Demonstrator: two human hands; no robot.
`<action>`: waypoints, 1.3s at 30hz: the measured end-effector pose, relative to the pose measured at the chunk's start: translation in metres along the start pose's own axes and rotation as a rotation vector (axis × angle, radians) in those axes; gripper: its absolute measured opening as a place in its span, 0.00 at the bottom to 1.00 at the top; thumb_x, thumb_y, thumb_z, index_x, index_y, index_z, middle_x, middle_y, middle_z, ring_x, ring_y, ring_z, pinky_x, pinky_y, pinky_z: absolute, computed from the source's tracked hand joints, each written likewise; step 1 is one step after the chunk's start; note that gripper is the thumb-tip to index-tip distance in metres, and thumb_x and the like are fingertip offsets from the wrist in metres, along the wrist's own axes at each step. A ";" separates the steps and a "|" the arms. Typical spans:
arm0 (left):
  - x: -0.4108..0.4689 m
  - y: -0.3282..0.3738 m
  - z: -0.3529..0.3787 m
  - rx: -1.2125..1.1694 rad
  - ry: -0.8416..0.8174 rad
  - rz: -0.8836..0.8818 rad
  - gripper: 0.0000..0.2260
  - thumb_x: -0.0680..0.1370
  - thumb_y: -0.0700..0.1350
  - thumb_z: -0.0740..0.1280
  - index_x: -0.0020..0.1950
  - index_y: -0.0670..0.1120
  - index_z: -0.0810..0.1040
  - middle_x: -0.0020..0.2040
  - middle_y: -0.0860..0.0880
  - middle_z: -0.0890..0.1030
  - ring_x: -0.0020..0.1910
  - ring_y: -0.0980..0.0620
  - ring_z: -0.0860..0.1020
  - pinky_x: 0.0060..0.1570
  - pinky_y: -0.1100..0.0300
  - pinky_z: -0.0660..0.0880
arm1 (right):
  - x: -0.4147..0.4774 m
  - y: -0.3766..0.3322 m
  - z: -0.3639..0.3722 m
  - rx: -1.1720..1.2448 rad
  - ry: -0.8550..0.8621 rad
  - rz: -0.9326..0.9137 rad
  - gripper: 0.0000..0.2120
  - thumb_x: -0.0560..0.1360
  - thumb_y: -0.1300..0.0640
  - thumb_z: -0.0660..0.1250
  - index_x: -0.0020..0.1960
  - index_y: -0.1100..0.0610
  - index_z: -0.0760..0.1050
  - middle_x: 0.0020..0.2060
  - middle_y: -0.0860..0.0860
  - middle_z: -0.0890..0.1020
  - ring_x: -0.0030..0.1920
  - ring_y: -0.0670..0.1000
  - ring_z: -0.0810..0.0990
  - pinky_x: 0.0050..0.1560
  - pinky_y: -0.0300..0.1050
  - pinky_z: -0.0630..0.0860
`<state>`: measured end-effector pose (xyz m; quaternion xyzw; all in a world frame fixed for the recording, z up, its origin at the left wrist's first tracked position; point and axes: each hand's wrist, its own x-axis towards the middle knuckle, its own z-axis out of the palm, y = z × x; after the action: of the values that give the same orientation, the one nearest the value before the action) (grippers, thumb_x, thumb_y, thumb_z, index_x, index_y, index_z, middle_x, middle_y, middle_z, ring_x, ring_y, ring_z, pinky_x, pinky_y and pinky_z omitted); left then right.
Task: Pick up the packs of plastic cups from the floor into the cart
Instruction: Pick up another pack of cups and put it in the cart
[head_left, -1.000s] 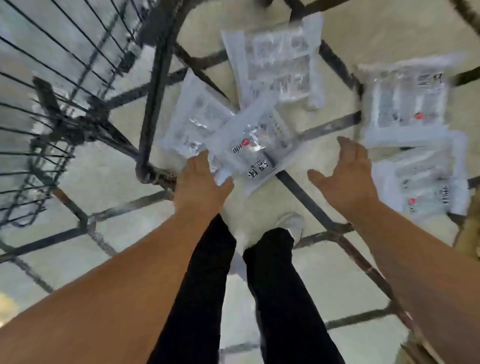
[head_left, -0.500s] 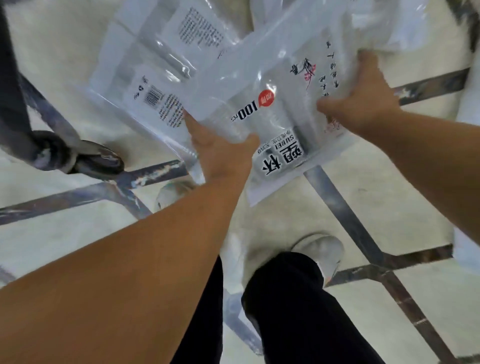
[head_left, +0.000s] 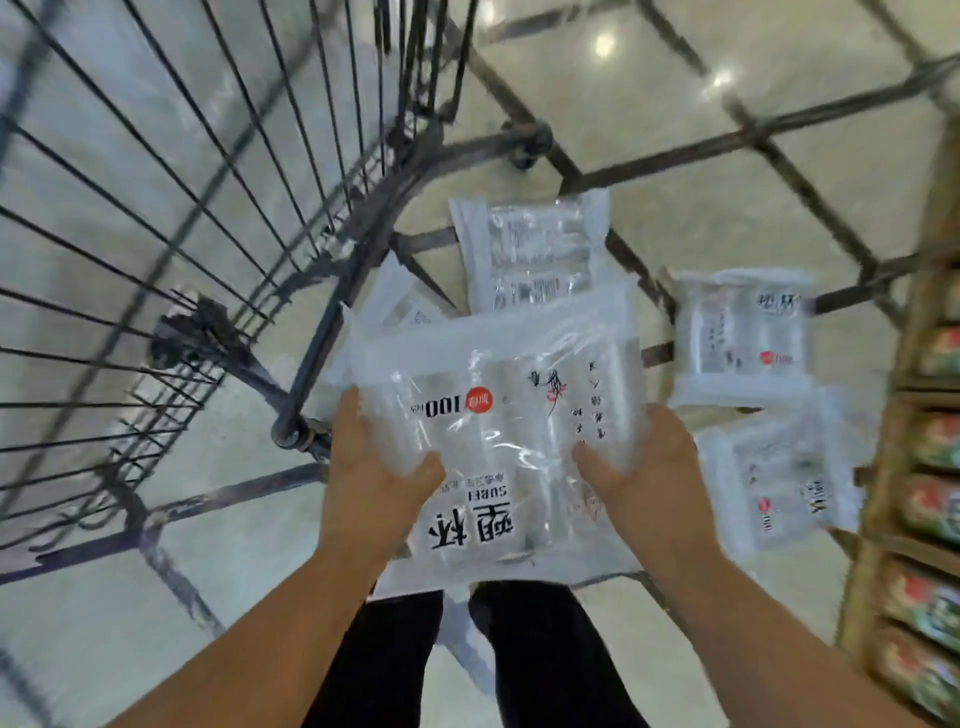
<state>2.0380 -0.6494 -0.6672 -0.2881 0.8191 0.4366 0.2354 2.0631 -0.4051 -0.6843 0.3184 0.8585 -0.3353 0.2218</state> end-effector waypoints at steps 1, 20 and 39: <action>-0.024 0.029 -0.023 0.020 -0.012 0.048 0.42 0.71 0.45 0.76 0.77 0.58 0.54 0.68 0.59 0.69 0.63 0.56 0.70 0.57 0.56 0.69 | -0.028 -0.015 -0.027 0.013 0.008 0.004 0.41 0.67 0.35 0.73 0.73 0.51 0.61 0.62 0.52 0.72 0.60 0.56 0.75 0.59 0.55 0.75; -0.236 0.202 -0.255 0.073 0.065 0.272 0.42 0.68 0.55 0.74 0.76 0.54 0.55 0.68 0.52 0.71 0.63 0.48 0.73 0.60 0.53 0.73 | -0.247 -0.203 -0.234 -0.148 0.075 -0.273 0.33 0.69 0.33 0.68 0.59 0.59 0.67 0.54 0.60 0.75 0.57 0.62 0.75 0.50 0.52 0.70; -0.049 0.106 -0.526 0.223 -0.025 0.280 0.42 0.63 0.59 0.71 0.74 0.63 0.55 0.63 0.54 0.74 0.56 0.51 0.77 0.54 0.49 0.77 | -0.298 -0.428 -0.003 -0.197 -0.104 -0.153 0.35 0.70 0.34 0.65 0.62 0.59 0.62 0.51 0.52 0.76 0.45 0.52 0.77 0.43 0.48 0.74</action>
<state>1.9314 -1.0356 -0.3074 -0.1379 0.8915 0.3753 0.2130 1.9728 -0.7664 -0.3191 0.2107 0.8964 -0.2812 0.2701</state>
